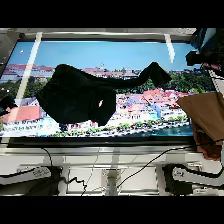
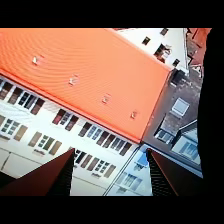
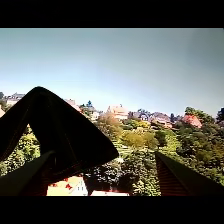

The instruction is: Fold the clothes and pants, and hang the long-sleeved shirts on hangers.

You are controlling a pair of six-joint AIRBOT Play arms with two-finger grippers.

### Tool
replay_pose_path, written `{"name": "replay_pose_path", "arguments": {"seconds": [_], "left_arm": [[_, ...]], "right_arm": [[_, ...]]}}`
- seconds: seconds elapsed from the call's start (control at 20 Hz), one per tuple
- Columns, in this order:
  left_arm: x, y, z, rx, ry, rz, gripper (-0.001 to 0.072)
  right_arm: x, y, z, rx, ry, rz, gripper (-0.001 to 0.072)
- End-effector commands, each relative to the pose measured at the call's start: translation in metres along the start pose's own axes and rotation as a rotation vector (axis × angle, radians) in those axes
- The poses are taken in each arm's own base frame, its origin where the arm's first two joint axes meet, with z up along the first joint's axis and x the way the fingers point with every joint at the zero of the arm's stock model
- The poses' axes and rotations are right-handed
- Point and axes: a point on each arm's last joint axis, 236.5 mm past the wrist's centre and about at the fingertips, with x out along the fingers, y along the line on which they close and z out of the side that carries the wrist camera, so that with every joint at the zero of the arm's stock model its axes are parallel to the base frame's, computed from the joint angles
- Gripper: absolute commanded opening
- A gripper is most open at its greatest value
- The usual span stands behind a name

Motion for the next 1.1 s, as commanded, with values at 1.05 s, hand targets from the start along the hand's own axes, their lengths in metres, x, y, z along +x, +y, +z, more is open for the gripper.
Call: {"name": "replay_pose_path", "arguments": {"seconds": [1.05], "left_arm": [[0.077, -0.045, 0.014, -0.034, 0.002, -0.253, 0.0529]], "right_arm": [[-0.002, 0.023, -0.017, 0.212, 0.082, 0.090, 0.0689]]}}
